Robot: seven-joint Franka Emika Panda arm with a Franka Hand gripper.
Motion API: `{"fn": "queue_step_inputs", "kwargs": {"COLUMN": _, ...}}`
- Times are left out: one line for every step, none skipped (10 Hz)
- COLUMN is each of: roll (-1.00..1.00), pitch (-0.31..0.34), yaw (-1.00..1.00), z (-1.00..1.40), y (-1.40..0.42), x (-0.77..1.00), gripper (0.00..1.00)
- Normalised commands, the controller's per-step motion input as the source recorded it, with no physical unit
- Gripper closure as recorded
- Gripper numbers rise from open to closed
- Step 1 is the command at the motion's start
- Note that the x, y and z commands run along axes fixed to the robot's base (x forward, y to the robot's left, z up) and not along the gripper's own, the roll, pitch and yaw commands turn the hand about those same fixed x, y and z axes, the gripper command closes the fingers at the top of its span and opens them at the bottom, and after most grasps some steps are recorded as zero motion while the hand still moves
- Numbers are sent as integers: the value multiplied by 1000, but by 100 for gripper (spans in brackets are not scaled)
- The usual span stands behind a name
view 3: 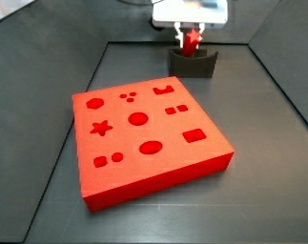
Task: Pick up the star object. Move up. Place the star object on the fixture. Regrasp the star object. Move to above the board. Insert the star object.
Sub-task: Place the star object on the fixture, then regrasp the star object.
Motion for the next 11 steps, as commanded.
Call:
{"fn": "queue_step_inputs", "kwargs": {"roll": -184, "pitch": 34, "yaw": -94, "z": -935, "y": 115, "x": 176, "gripper": 100}}
{"fn": "queue_step_inputs", "kwargs": {"roll": -171, "pitch": 32, "yaw": -92, "z": -758, "y": 98, "x": 150, "gripper": 100}}
{"fn": "queue_step_inputs", "kwargs": {"roll": -129, "pitch": 29, "yaw": -87, "z": -675, "y": 98, "x": 114, "gripper": 100}}
{"fn": "queue_step_inputs", "kwargs": {"roll": -121, "pitch": 19, "yaw": -79, "z": -678, "y": 70, "x": 95, "gripper": 100}}
{"fn": "queue_step_inputs", "kwargs": {"roll": 0, "pitch": 0, "yaw": 0, "z": 0, "y": 0, "x": 0, "gripper": 0}}
{"fn": "queue_step_inputs", "kwargs": {"roll": 5, "pitch": 23, "yaw": 28, "z": 1000, "y": 0, "x": 0, "gripper": 0}}
{"fn": "queue_step_inputs", "kwargs": {"roll": 15, "pitch": 24, "yaw": 33, "z": 1000, "y": 4, "x": -4, "gripper": 0}}
{"fn": "queue_step_inputs", "kwargs": {"roll": 37, "pitch": 40, "yaw": 29, "z": 1000, "y": -2, "x": -24, "gripper": 0}}
{"fn": "queue_step_inputs", "kwargs": {"roll": 54, "pitch": 50, "yaw": 22, "z": 1000, "y": -5, "x": -29, "gripper": 0}}
{"fn": "queue_step_inputs", "kwargs": {"roll": 57, "pitch": 61, "yaw": 19, "z": 1000, "y": -5, "x": -33, "gripper": 0}}
{"fn": "queue_step_inputs", "kwargs": {"roll": 54, "pitch": 78, "yaw": 7, "z": 916, "y": -2, "x": -34, "gripper": 0}}
